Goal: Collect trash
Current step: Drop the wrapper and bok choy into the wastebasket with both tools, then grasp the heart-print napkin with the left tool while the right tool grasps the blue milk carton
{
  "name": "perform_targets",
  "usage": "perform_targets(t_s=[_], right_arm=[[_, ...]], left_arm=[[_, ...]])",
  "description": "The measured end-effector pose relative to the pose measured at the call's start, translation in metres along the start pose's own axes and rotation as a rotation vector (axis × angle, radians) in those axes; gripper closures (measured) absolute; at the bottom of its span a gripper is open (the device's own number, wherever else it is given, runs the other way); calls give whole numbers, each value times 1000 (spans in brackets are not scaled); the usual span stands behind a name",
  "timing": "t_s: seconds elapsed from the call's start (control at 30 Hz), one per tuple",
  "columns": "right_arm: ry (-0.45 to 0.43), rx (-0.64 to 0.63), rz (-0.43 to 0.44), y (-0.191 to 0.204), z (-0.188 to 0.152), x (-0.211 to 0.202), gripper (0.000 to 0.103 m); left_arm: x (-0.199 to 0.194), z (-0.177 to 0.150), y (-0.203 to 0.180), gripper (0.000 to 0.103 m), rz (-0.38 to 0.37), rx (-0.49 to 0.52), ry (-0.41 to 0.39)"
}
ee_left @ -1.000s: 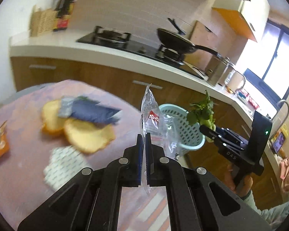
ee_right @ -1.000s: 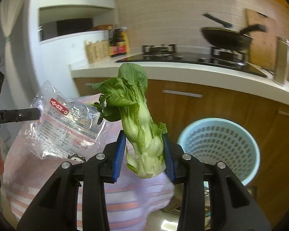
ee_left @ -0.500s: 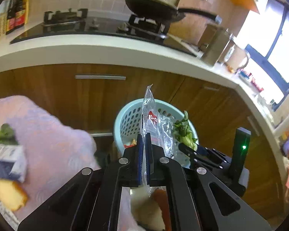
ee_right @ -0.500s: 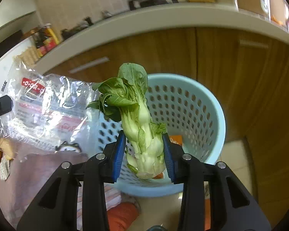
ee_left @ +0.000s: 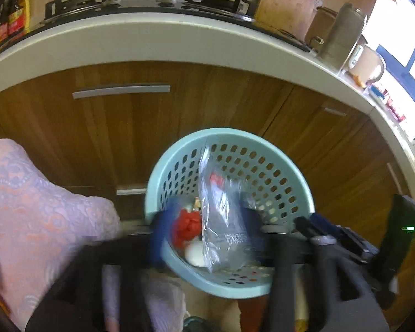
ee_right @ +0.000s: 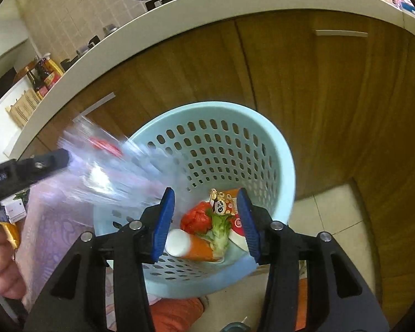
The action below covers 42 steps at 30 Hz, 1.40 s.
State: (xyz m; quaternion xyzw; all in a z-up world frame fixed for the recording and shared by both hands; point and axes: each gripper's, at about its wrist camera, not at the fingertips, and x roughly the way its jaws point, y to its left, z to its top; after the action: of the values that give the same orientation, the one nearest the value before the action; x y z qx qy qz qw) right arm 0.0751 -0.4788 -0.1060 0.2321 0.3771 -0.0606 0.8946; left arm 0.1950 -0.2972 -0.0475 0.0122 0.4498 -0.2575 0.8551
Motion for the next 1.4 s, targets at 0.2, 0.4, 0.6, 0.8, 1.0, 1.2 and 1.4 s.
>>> perform_targets(t_s=[0.2, 0.4, 0.6, 0.8, 1.0, 1.2, 1.4], right_arm=[[-32, -32, 24, 15, 2, -19, 60], [-90, -108, 86, 59, -2, -59, 60], [-118, -193, 144, 115, -15, -90, 60], [-116, -295, 190, 176, -37, -108, 60], [-114, -361, 199, 213, -54, -114, 60], [-134, -363, 142, 211, -58, -120, 60], [-144, -343, 100, 201, -52, -126, 60]], left_arm=[[-24, -22, -2, 45, 61, 52, -49], [-107, -51, -4, 45, 212, 55, -213], [-185, -82, 17, 45, 261, -10, -310], [-229, -100, 32, 45, 293, -37, -363], [-255, -119, 50, 45, 329, -55, -393], [-261, -135, 54, 45, 341, -66, -387], [-250, -149, 57, 44, 356, -92, -364]])
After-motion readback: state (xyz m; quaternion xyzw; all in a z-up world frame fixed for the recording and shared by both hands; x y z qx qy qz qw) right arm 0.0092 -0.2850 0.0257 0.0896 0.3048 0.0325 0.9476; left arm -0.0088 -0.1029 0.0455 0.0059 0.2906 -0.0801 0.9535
